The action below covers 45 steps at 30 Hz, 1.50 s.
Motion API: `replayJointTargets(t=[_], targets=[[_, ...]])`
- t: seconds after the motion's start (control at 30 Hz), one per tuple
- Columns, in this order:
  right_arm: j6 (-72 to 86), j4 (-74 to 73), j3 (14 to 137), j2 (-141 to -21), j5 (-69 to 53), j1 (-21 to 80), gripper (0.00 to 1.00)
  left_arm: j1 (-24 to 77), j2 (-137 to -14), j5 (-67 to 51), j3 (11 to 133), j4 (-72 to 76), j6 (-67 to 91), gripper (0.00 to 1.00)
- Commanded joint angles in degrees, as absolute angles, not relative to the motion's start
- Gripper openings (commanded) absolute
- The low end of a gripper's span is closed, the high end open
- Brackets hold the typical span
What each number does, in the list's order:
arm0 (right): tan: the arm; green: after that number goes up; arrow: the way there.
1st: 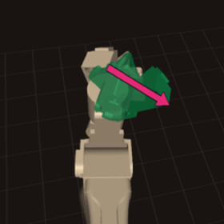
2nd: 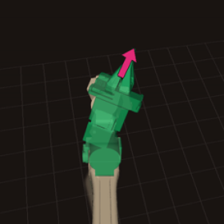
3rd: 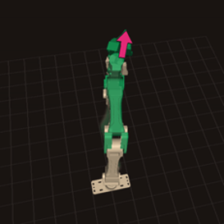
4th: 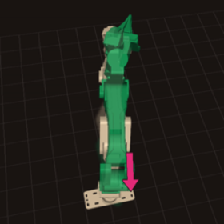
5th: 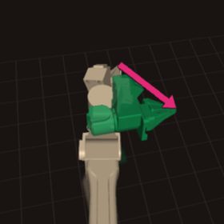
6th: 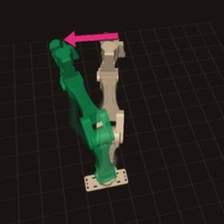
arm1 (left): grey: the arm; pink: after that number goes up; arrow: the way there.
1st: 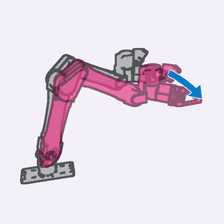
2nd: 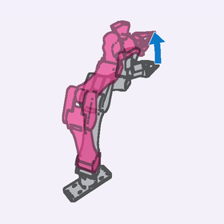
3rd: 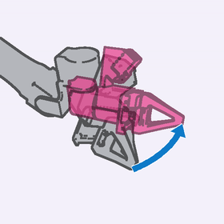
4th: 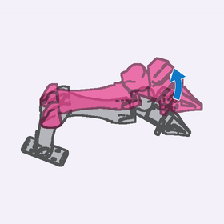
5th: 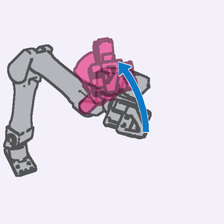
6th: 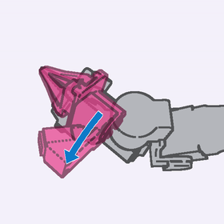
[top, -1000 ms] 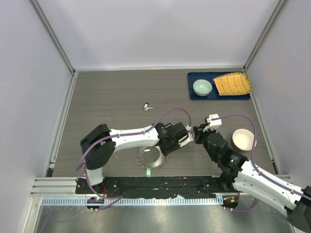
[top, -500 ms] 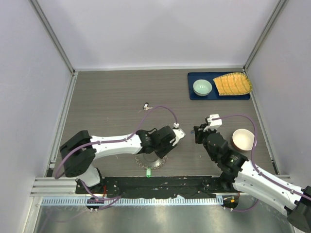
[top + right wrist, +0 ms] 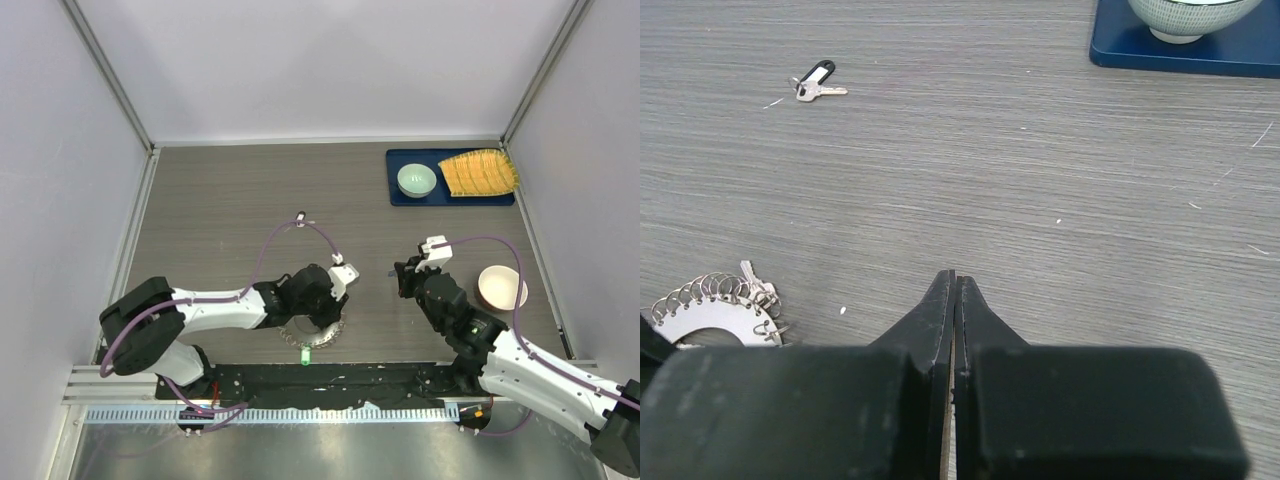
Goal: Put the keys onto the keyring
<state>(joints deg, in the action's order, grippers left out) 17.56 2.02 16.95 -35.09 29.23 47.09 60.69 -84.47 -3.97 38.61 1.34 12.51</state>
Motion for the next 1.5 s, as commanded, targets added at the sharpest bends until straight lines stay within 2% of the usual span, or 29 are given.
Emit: replayJointTargets(t=[0.0,0.3,0.63,0.9,1.13,1.33,1.47], targets=[[17.84,5.62,17.14,-35.24,28.92,47.11,0.01,59.41,-84.37,-5.89,38.85,11.07,13.53,0.29],[17.75,6.15,16.88,-35.25,27.95,47.11,0.01,59.41,-86.31,-6.68,38.15,12.22,14.06,0.29],[18.02,6.41,16.61,-35.16,27.42,47.11,0.01,59.41,-81.83,-5.98,35.25,10.72,16.52,0.31],[17.93,6.59,16.52,-35.07,26.98,47.11,0.01,59.41,-86.04,-6.68,36.21,13.0,17.32,0.24],[17.75,6.59,16.26,-34.89,26.63,47.11,0.01,59.41,-88.59,-7.3,37.09,13.36,16.87,0.24],[17.49,6.68,16.35,-35.5,26.02,47.11,0.01,59.41,-88.95,-7.64,37.09,13.97,16.88,0.28],[17.49,6.77,16.35,-35.77,25.66,47.11,0.01,59.41,-89.3,-7.65,37.18,14.76,16.7,0.24]])
